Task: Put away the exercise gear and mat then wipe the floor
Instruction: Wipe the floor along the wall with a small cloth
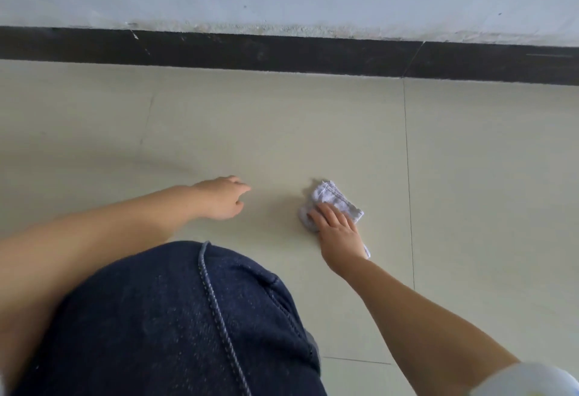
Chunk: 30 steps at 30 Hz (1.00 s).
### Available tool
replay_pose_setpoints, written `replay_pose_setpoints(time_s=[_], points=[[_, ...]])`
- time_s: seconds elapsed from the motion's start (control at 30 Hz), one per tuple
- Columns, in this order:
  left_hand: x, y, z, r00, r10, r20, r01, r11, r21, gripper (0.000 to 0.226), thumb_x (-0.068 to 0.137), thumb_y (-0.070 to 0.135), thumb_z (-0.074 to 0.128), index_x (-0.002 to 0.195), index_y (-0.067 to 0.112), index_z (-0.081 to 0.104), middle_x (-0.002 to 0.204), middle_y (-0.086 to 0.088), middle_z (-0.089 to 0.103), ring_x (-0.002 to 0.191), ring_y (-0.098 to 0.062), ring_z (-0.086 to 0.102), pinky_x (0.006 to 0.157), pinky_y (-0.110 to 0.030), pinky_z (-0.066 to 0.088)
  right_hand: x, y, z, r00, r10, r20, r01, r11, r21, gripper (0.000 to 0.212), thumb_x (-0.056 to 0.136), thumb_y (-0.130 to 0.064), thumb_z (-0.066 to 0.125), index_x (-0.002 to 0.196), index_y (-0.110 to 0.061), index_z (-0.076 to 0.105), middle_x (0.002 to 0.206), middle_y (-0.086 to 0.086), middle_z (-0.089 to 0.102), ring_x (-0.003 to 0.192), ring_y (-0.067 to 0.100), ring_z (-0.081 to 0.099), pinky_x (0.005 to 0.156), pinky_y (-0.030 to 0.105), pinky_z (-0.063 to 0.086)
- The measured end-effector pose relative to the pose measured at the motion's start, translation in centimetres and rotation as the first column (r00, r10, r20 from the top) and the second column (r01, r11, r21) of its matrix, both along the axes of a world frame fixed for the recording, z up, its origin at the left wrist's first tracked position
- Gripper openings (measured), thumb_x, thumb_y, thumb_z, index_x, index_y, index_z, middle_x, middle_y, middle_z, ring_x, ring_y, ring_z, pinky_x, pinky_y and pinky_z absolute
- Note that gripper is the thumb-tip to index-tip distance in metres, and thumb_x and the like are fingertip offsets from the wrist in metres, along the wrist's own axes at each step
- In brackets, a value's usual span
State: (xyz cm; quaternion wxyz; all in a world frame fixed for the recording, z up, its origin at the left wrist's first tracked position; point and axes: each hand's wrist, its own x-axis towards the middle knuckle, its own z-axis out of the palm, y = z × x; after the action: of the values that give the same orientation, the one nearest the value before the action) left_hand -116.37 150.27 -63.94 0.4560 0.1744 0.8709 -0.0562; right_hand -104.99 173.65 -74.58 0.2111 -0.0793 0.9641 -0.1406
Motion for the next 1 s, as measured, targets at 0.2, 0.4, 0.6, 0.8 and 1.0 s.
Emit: replay_pose_setpoints(time_s=[0.2, 0.4, 0.6, 0.8, 1.0], points=[[-6.2, -0.9, 5.2, 0.956, -0.240, -0.170, 0.237, 0.971, -0.035, 0.046, 0.099, 0.029, 0.036, 0.144, 0.018, 0.035, 0.147, -0.012, 0.040, 0.132, -0.028, 0.042, 0.106, -0.034, 0.036, -7.3, -0.5, 5.8, 0.891, -0.275, 0.362, 0.310, 0.950, -0.043, 0.013, 0.086, -0.005, 0.050, 0.092, -0.015, 0.055, 0.101, -0.003, 0.047, 0.099, 0.017, 0.045, 0.078, 0.023, 0.042], [-9.0, 3.2, 3.0, 0.968, -0.087, -0.237, 0.107, 0.991, 0.075, 0.044, 0.100, 0.023, 0.036, 0.142, 0.010, 0.038, 0.144, -0.016, 0.041, 0.129, -0.031, 0.043, 0.102, -0.031, 0.037, -9.5, 2.5, 9.9, 0.730, -0.568, 0.380, 0.675, 0.686, -0.273, 0.023, 0.092, -0.006, 0.037, 0.093, -0.006, 0.060, 0.092, 0.007, 0.055, 0.087, 0.022, 0.047, 0.071, 0.027, 0.038], [-6.7, 10.7, -1.7, 0.966, -0.185, -0.181, 0.219, 0.957, 0.192, 0.041, 0.095, 0.017, 0.040, 0.135, 0.009, 0.041, 0.133, -0.015, 0.045, 0.121, -0.033, 0.049, 0.091, -0.037, 0.043, -11.5, 9.0, 16.4, 0.747, -0.604, 0.278, 0.654, 0.744, -0.141, 0.022, 0.090, -0.004, 0.040, 0.094, -0.009, 0.061, 0.094, 0.009, 0.059, 0.087, 0.024, 0.050, 0.067, 0.030, 0.040], [-8.5, 13.7, -0.5, 0.943, -0.306, -0.132, 0.332, 0.897, 0.292, 0.039, 0.095, 0.019, 0.035, 0.133, 0.011, 0.042, 0.130, -0.014, 0.046, 0.116, -0.031, 0.050, 0.086, -0.038, 0.041, -15.5, 13.4, 22.9, 0.751, -0.635, 0.183, 0.650, 0.759, -0.031, 0.024, 0.093, -0.008, 0.041, 0.102, -0.011, 0.062, 0.099, 0.007, 0.061, 0.094, 0.025, 0.054, 0.073, 0.031, 0.043], [-13.8, 16.3, -0.7, 0.930, -0.305, -0.207, 0.335, 0.933, 0.132, 0.041, 0.091, 0.010, 0.040, 0.132, 0.009, 0.046, 0.128, -0.011, 0.051, 0.112, -0.029, 0.054, 0.084, -0.035, 0.044, -14.5, 15.3, 20.4, 0.722, -0.683, 0.110, 0.684, 0.729, 0.032, 0.025, 0.092, -0.005, 0.038, 0.101, -0.009, 0.061, 0.095, 0.004, 0.059, 0.087, 0.023, 0.052, 0.061, 0.026, 0.038]])
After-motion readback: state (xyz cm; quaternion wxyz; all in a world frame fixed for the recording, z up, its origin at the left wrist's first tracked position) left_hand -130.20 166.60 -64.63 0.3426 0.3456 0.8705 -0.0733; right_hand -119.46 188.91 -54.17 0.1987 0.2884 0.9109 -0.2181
